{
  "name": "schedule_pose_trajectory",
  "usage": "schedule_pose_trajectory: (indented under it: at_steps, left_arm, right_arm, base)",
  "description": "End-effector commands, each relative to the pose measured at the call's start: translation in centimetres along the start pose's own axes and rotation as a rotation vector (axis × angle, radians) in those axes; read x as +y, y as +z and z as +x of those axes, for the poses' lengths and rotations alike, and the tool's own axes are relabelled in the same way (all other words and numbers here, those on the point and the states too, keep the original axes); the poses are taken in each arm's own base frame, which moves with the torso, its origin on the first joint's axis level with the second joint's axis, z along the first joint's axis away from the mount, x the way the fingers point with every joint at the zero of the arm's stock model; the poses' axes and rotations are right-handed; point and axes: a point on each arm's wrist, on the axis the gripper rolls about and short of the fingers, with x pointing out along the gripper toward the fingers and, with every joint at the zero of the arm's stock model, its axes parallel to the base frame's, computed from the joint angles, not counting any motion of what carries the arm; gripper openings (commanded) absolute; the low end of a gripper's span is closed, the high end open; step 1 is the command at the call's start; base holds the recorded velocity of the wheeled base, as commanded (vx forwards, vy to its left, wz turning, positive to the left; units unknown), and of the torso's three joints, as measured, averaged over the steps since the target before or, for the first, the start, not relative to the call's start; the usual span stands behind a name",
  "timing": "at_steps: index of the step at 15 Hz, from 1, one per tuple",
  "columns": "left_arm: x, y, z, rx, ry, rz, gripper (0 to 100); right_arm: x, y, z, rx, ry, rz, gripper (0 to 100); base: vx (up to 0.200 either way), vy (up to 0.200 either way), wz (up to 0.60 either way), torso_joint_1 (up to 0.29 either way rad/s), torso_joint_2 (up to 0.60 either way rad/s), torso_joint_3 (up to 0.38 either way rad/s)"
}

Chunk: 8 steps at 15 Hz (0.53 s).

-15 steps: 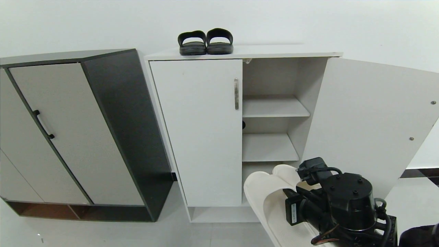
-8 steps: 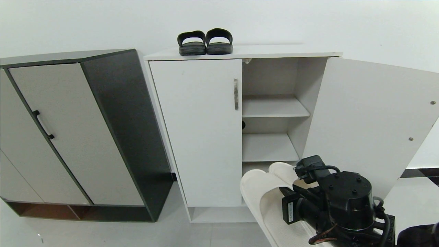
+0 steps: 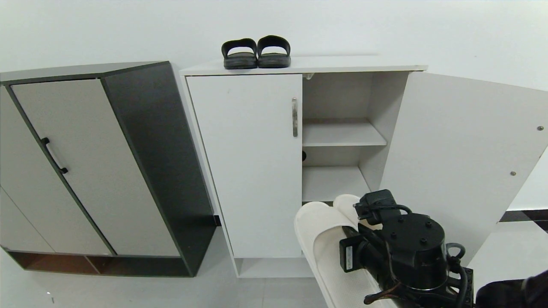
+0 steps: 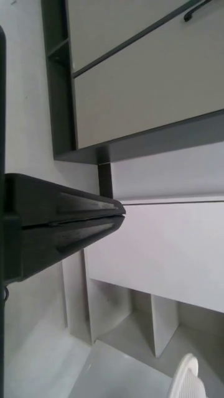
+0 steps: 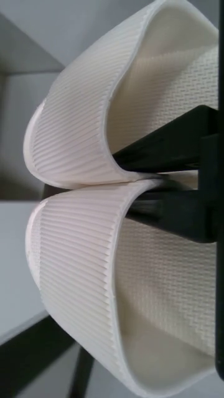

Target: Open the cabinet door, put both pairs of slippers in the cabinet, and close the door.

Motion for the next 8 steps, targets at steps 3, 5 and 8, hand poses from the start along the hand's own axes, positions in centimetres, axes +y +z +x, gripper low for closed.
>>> schedule_pose_trajectory:
  at_steps: [3, 5, 8]
  left_arm:
    - [0.0, 0.0, 0.0, 0.002, 0.0, -0.001, 0]
    - [0.0, 0.0, 0.0, 0.004, 0.0, -0.004, 0]
    - [0.0, 0.0, 0.0, 0.002, 0.0, -0.004, 0]
  right_arm:
    - [1.0, -1.6, 1.8, 0.024, -0.074, -0.027, 0]
    - [1.2, -1.8, 2.2, 0.025, -0.079, -0.006, 0]
    - [1.6, -1.4, 2.9, 0.01, -0.08, 0.014, 0]
  base:
    - [0.0, -0.2, 0.0, 0.002, 0.0, 0.002]
    - [0.0, -0.2, 0.0, 0.007, 0.0, 0.002]
    - [0.0, 0.0, 0.0, 0.0, 0.0, 0.0]
